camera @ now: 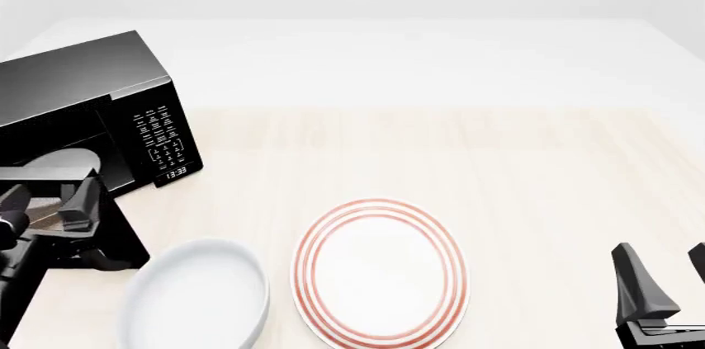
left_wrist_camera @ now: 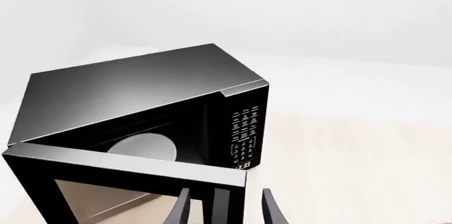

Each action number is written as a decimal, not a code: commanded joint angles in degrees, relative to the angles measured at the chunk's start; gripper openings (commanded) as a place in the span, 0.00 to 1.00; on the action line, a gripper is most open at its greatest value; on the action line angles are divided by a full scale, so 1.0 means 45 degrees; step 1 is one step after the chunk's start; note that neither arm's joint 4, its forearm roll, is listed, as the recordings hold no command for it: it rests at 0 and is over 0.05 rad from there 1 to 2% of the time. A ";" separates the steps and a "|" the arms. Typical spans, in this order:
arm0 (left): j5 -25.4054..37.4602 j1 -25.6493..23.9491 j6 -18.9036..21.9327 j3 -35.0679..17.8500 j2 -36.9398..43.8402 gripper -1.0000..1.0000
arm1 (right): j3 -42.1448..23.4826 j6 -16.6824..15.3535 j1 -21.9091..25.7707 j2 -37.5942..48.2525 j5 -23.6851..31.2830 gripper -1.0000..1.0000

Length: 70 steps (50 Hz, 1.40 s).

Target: Open the microwave.

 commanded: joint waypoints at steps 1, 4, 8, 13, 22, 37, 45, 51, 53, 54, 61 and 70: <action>0.1646 0.0106 0.0308 -0.0076 -0.1875 1.00 | 0.0000 0.0000 0.0002 0.0002 0.0000 1.00; 0.2353 0.0093 0.0445 -0.0339 -0.2509 1.00 | 0.0000 -0.0002 0.0000 -0.0001 0.0000 1.00; 0.3251 0.0101 0.0536 -0.0790 -0.3166 1.00 | 0.0000 0.0002 0.0000 -0.0001 0.0000 1.00; 0.4141 -0.0006 0.0701 -0.1341 -0.3792 1.00 | 0.0000 -0.0001 0.0001 0.0000 0.0000 1.00; 0.5766 -0.0027 0.1014 -0.2258 -0.4894 1.00 | 0.0000 -0.0001 -0.0002 -0.0001 0.0000 1.00; 0.6380 -0.0028 0.1427 -0.3391 -0.4486 1.00 | 0.0000 0.0000 0.0002 0.0003 0.0000 1.00; 0.6783 -0.0368 0.1535 -0.4517 -0.3467 1.00 | 0.0000 -0.0001 0.0001 0.0002 0.0000 1.00; 0.7305 -0.0547 0.2178 -0.5219 -0.2902 1.00 | 0.0000 -0.0002 0.0000 0.0003 0.0000 1.00; 0.7402 -0.0575 0.2035 -0.5393 -0.2698 1.00 | 0.0000 0.0001 0.0000 0.0000 0.0000 1.00; 0.7547 -0.0568 0.2082 -0.5584 -0.2587 1.00 | 0.0000 -0.0001 -0.0001 -0.0002 0.0000 1.00; 0.8398 -0.0665 0.1169 -0.6399 -0.2165 1.00 | 0.0000 0.0003 0.0000 0.0002 0.0000 1.00; 0.9615 -0.0629 0.1565 -0.7619 -0.1559 1.00 | 0.0000 0.0001 -0.0001 -0.0002 0.0000 1.00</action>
